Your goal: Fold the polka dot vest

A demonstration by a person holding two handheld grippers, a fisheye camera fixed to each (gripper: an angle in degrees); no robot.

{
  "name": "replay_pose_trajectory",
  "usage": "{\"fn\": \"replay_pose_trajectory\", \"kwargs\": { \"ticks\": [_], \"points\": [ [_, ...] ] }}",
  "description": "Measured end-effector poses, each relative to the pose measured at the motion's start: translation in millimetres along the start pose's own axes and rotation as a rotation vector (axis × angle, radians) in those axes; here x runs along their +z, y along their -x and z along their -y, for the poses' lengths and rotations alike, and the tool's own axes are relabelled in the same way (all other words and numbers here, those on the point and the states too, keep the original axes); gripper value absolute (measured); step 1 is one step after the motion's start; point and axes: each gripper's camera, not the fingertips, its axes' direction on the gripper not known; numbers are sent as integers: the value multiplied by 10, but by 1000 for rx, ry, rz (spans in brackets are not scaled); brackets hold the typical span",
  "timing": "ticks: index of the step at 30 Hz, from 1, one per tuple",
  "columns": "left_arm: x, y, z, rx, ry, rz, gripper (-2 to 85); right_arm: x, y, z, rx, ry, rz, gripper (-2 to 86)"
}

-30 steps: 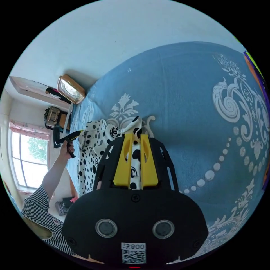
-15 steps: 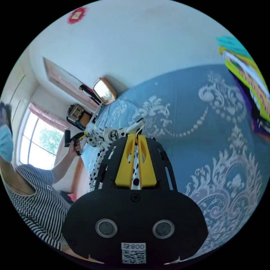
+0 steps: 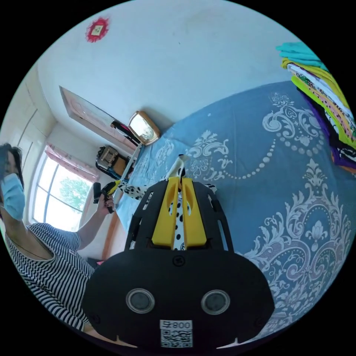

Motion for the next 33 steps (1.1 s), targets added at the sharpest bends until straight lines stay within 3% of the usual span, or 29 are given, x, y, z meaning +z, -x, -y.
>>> {"fn": "replay_pose_trajectory", "kwargs": {
  "ticks": [8,16,21,24,33],
  "points": [
    [59,-161,823,115,-68,5,8,-180,205,573,-107,-116,-45,10],
    [1087,255,1753,94,54,158,10,256,-200,1373,-30,-69,-175,9],
    [1933,821,1779,14,186,290,16,979,-736,1742,75,133,-234,9],
    [2140,1095,1668,-35,185,254,26,1324,-1002,1844,130,235,-257,10],
    [1362,1469,1132,-50,107,181,66,1141,-1288,1799,202,213,-269,12]
  ]
}}
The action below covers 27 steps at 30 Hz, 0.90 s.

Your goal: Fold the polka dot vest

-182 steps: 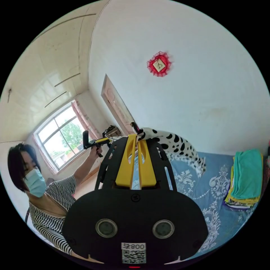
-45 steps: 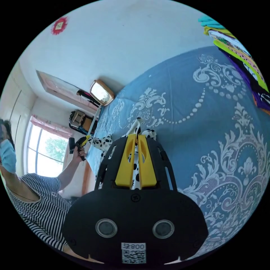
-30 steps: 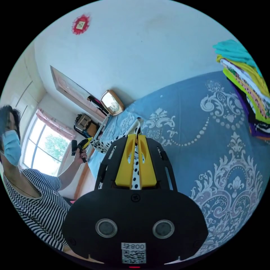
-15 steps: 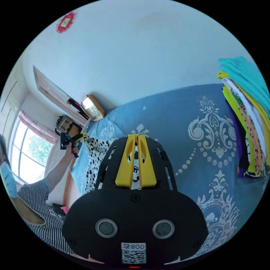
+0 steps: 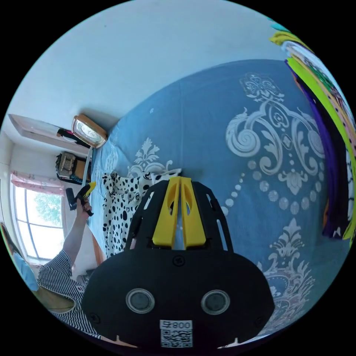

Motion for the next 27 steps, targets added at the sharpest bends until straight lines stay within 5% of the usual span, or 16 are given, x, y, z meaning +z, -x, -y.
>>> {"fn": "replay_pose_trajectory", "kwargs": {
  "ticks": [10,27],
  "points": [
    [42,366,-1590,-85,227,-116,75,49,207,-1541,-57,100,91,52],
    [-44,-48,-1710,-11,218,52,21,36,1081,-1709,-125,105,-145,15]
  ]
}}
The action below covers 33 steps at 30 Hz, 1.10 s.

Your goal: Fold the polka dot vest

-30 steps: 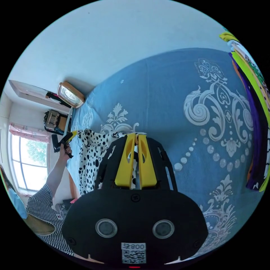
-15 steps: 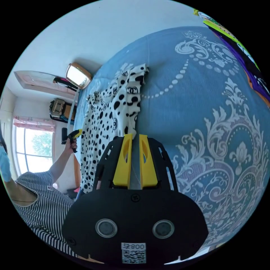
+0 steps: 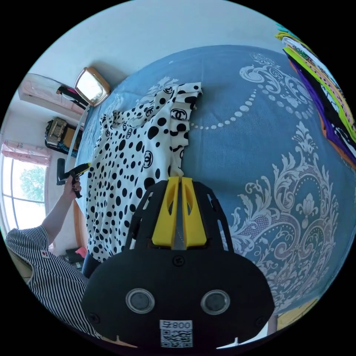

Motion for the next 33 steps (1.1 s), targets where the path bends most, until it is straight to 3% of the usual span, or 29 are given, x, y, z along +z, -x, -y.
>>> {"fn": "replay_pose_trajectory", "kwargs": {
  "ticks": [6,14,23,27,33],
  "points": [
    [-595,-48,-133,15,-105,58,20,-615,19,-274,37,-108,-64,5],
    [-265,148,-307,-79,-84,17,41,-499,-152,-348,149,-68,23,9],
    [-469,-600,-554,57,-210,122,75,-1049,22,-434,209,-197,-90,13],
    [-383,-797,-690,16,-209,256,77,-1184,492,-155,63,-214,-48,21],
    [-344,-936,-1005,-19,-360,71,66,-1062,1274,590,-138,-201,-63,45]
  ]
}}
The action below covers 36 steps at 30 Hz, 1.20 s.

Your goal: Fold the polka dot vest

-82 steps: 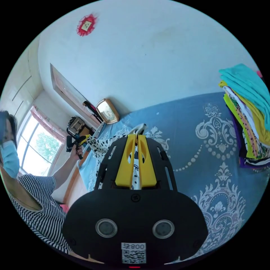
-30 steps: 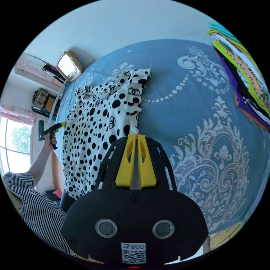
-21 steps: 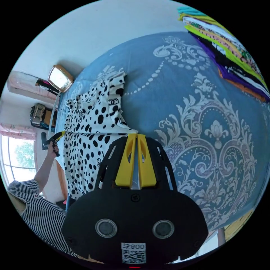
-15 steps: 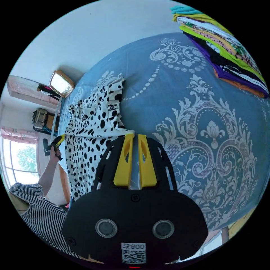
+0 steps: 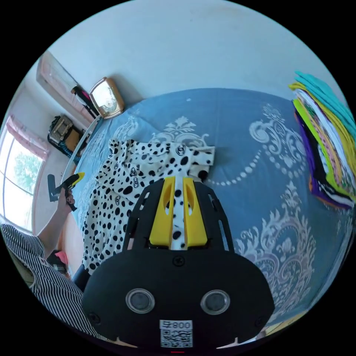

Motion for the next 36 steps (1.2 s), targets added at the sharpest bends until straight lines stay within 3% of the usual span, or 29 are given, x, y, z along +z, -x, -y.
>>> {"fn": "replay_pose_trajectory", "kwargs": {
  "ticks": [5,10,19,29,36],
  "points": [
    [933,-1148,148,273,141,-87,72,318,298,515,-39,38,23,52],
    [2178,-2312,125,626,340,10,82,569,371,826,-5,98,17,57],
    [3249,-3137,-373,1011,510,149,69,693,490,1109,-7,132,-43,54],
    [3552,-3263,-508,1011,511,115,21,656,450,1210,-9,158,-88,7],
    [3322,-3179,-330,948,525,-90,19,-252,285,964,8,-39,95,5]
  ]
}}
